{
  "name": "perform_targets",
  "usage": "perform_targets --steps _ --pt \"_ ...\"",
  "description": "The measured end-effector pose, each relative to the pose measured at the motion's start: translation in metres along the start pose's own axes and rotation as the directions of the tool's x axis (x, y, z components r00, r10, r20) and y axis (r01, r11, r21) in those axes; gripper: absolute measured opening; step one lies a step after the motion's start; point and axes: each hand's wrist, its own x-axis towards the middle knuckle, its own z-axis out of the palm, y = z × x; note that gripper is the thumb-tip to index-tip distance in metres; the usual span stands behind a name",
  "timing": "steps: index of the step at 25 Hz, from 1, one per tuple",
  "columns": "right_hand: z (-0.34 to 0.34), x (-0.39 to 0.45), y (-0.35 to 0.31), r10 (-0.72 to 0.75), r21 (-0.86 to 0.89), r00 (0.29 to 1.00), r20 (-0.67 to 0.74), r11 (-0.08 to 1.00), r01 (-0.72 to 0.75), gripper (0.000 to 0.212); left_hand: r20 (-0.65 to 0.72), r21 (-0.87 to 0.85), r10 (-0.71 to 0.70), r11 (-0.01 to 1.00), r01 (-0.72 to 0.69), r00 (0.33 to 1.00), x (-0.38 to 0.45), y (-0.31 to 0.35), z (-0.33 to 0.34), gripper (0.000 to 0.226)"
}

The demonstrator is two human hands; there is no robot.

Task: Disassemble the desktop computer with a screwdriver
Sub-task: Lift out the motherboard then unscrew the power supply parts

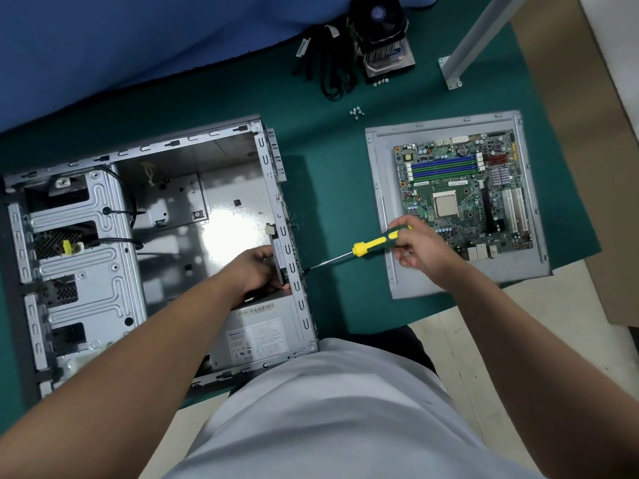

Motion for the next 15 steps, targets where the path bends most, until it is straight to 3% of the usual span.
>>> perform_targets --steps 2,4,8,10,12,14,15 --pt "0.001 0.001 0.000 0.054 0.002 0.998 -0.013 0.999 -0.054 0.020 -0.007 0.003 -0.008 1.000 0.008 1.000 -0.001 0.001 0.000 0.043" --pt "0.002 0.001 0.000 0.009 -0.140 0.998 -0.054 0.990 -0.016 0.038 -0.015 -0.015 -0.023 1.000 0.022 1.000 -0.002 0.002 0.000 0.043" --pt "0.001 0.001 -0.001 -0.009 -0.003 1.000 -0.016 1.000 0.009 0.022 -0.014 0.048 -0.014 0.999 0.015 1.000 -0.005 0.005 -0.001 0.038" --pt "0.002 0.000 0.000 0.009 -0.054 1.000 -0.030 0.998 -0.010 0.025 -0.012 0.063 -0.012 0.998 0.012 1.000 -0.007 0.006 -0.001 0.037" --pt "0.003 0.000 0.003 -0.068 -0.193 0.995 -0.071 0.980 0.053 0.038 -0.016 0.045 -0.018 0.999 0.019 1.000 -0.009 0.007 -0.001 0.039" --pt "0.002 0.000 0.005 -0.099 -0.096 0.994 -0.038 0.991 0.095 0.017 -0.016 0.052 -0.007 0.999 0.007 1.000 -0.010 0.008 0.000 0.040" --pt "0.000 0.001 0.007 -0.088 -0.028 0.996 -0.005 0.996 0.088 0.019 -0.018 0.054 -0.001 0.999 0.002 1.000 -0.011 0.008 0.001 0.040"
